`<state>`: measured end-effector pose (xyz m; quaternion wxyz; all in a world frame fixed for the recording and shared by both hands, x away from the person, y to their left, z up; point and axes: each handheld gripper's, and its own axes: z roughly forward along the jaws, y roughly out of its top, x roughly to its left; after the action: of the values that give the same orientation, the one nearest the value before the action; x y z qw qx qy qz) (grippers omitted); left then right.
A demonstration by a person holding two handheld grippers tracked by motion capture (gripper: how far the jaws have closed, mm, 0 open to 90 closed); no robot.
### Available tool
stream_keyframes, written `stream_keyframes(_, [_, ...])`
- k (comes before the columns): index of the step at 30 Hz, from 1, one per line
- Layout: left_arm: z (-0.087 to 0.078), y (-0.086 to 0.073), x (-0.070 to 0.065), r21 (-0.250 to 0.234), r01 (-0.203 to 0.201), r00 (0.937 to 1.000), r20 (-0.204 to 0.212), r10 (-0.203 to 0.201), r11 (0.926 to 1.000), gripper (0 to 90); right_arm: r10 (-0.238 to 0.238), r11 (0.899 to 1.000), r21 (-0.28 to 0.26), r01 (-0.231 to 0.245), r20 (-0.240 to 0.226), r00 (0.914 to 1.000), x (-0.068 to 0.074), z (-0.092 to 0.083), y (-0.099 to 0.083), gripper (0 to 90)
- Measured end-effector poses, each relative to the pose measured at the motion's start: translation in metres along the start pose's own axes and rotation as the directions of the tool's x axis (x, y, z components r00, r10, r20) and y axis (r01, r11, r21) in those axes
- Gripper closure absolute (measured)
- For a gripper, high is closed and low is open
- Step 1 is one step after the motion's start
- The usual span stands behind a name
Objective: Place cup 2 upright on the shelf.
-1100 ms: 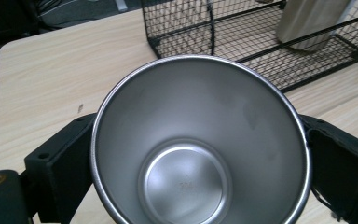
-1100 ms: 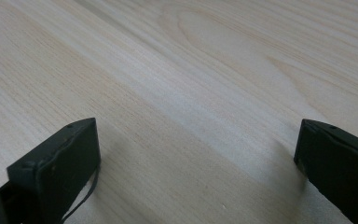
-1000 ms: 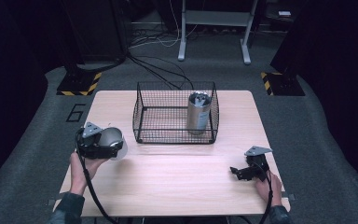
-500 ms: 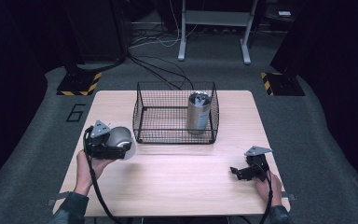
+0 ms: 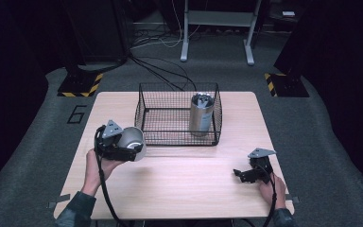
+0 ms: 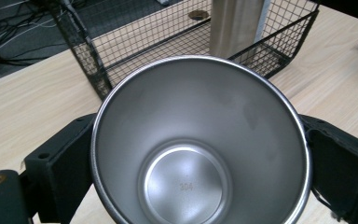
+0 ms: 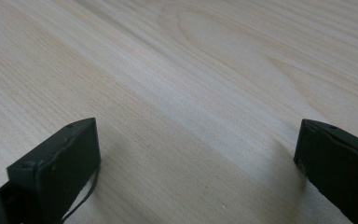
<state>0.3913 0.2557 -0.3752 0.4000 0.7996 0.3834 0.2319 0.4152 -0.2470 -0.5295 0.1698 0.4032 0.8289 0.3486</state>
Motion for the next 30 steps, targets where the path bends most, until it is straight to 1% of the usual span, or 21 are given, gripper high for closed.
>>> stream_keyframes(1, [0.001,0.003,-0.003,-0.005,-0.001,0.9999,0.010,0.001,1.0000,6.0,0.000,1.000,0.000,0.000,0.000,1.0000,0.000,0.000,0.000,0.0])
stream_keyframes(4, [0.003,0.007,-0.005,-0.007,-0.006,0.9998,0.018,0.006,1.0000,6.0,0.000,1.000,-0.001,0.000,0.000,1.0000,0.000,0.000,0.000,0.0])
stream_keyframes(5, [0.004,0.009,-0.007,-0.006,-0.011,0.9996,0.027,0.011,0.9999,6.0,-0.002,1.000,0.001,0.002,0.002,1.0000,0.000,0.000,0.000,0.0])
stream_keyframes(8, [0.006,0.012,-0.009,-0.009,-0.021,0.9993,0.029,0.022,0.9997,6.0,0.000,1.000,0.002,0.000,0.000,1.0000,0.000,0.000,0.000,0.0])
stream_keyframes(11, [0.011,0.017,-0.014,-0.004,-0.032,0.9984,0.047,0.032,0.9995,6.0,0.000,1.000,0.000,0.000,0.000,1.0000,0.000,0.000,0.000,0.0])
stream_keyframes(19, [0.016,0.027,-0.021,-0.014,-0.042,0.9971,0.063,0.043,0.9990,6.0,-0.001,1.000,0.000,0.001,0.000,1.0000,0.000,0.000,0.000,0.0])
stream_keyframes(21, [0.017,0.032,-0.023,-0.011,-0.056,0.9957,0.073,0.057,0.9984,6.0,-0.004,1.000,-0.001,0.004,0.000,1.0000,0.000,0.000,0.000,0.0])
stream_keyframes(23, [0.018,0.034,-0.024,-0.016,-0.059,0.9957,0.070,0.060,0.9982,6.0,-0.001,1.000,0.000,0.001,0.000,1.0000,0.000,0.000,0.000,0.0])
stream_keyframes(25, [0.019,0.039,-0.026,-0.023,-0.063,0.9953,0.072,0.065,0.9977,6.0,-0.001,1.000,0.000,0.001,0.000,1.0000,0.000,0.000,0.000,0.0])
stream_keyframes(30, [0.021,0.045,-0.027,-0.025,-0.071,0.9945,0.075,0.073,0.9972,6.0,-0.005,1.000,-0.001,0.005,0.000,1.0000,0.000,0.000,0.000,0.0])
